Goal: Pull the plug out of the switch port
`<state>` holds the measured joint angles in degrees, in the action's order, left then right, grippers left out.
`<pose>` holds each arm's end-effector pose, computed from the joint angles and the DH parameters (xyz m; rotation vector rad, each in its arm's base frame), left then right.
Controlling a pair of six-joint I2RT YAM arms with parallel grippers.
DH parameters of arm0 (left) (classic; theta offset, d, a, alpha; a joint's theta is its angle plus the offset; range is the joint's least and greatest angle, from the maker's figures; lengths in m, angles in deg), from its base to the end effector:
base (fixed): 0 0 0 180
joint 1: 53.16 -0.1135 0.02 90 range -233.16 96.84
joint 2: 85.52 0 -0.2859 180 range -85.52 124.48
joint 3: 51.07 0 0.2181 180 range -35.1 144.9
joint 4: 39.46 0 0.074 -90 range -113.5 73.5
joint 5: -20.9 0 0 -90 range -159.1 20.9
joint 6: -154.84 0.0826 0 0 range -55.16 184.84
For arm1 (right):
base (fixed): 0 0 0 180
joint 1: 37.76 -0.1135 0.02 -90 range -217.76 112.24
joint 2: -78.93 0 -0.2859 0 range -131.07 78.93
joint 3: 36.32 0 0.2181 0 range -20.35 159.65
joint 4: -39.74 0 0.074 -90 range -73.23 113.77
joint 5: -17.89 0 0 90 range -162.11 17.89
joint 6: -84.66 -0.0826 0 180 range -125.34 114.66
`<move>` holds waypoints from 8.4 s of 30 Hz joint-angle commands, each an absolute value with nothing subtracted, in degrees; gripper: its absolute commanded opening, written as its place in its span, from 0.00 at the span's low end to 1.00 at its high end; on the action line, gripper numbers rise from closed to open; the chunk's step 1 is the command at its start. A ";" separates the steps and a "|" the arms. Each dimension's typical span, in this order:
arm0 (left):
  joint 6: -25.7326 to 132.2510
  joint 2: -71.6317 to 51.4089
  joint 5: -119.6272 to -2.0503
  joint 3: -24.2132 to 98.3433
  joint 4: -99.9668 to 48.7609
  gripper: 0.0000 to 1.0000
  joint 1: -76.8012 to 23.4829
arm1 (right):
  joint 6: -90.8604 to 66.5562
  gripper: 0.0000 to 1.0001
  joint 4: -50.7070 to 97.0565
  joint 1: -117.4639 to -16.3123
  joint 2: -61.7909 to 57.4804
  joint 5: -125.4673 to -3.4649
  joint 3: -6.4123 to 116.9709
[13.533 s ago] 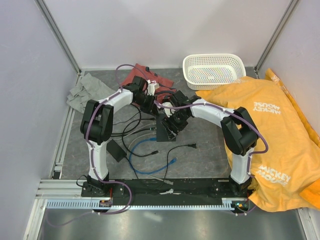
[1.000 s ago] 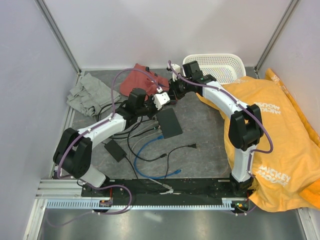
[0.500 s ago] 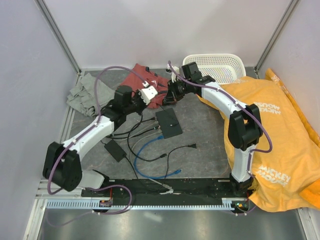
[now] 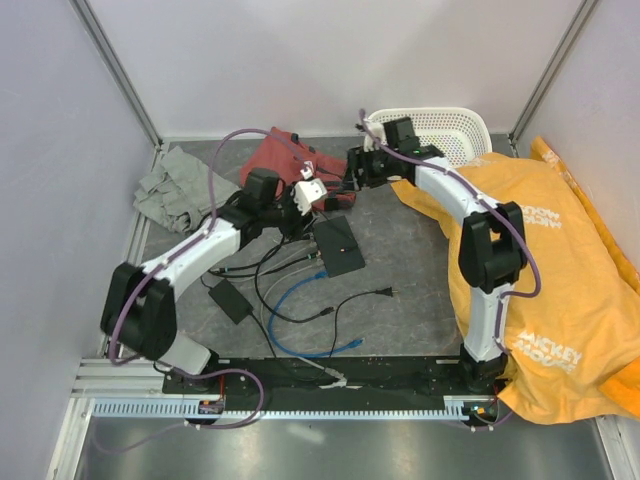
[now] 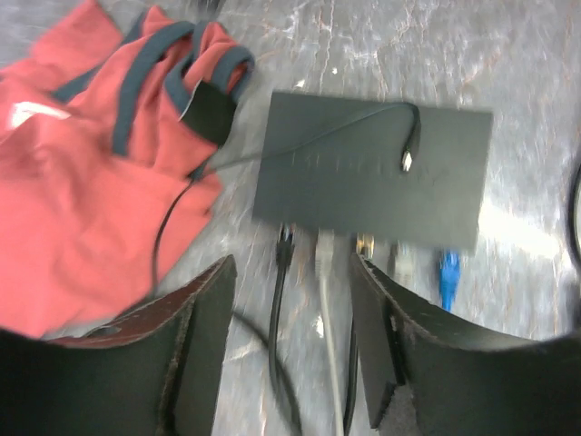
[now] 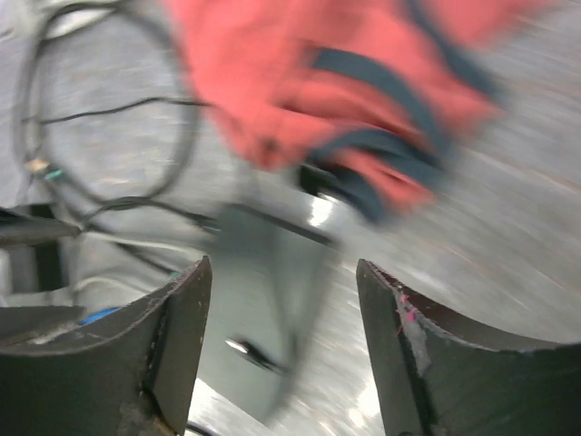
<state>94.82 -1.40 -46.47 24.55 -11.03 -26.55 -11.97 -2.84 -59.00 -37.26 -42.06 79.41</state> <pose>0.2777 -0.1747 0.2754 1.2228 1.8129 -0.4032 0.4237 0.2090 0.2690 -0.5664 2.2791 0.8517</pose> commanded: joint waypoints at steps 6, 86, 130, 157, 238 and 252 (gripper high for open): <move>86.74 19.14 -50.80 47.10 -4.13 0.63 -23.10 | -9.82 0.78 -2.60 -50.95 -23.83 -48.73 65.79; 93.50 -3.07 -50.76 36.17 28.71 0.99 -61.77 | -3.58 0.98 -2.68 -68.59 -31.89 -56.19 68.23; 79.69 -2.64 -32.89 37.23 20.80 0.93 -49.56 | -8.07 0.77 -2.42 -69.75 -41.93 -79.95 68.07; 58.07 39.54 -18.04 65.35 2.78 0.76 -37.25 | -7.62 0.60 -6.99 -60.00 -31.21 -56.65 68.16; 61.67 50.45 -19.27 61.40 3.83 0.21 -27.23 | -2.26 0.00 -6.29 -64.48 -34.54 -58.84 56.46; 62.20 50.01 -20.94 61.14 4.36 0.02 -26.70 | -2.17 0.00 -6.29 -64.74 -34.80 -59.10 56.64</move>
<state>61.35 47.95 -17.05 60.84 3.68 -29.76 -2.90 -3.67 -63.50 -32.14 -58.48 57.66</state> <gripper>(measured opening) 0.219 0.007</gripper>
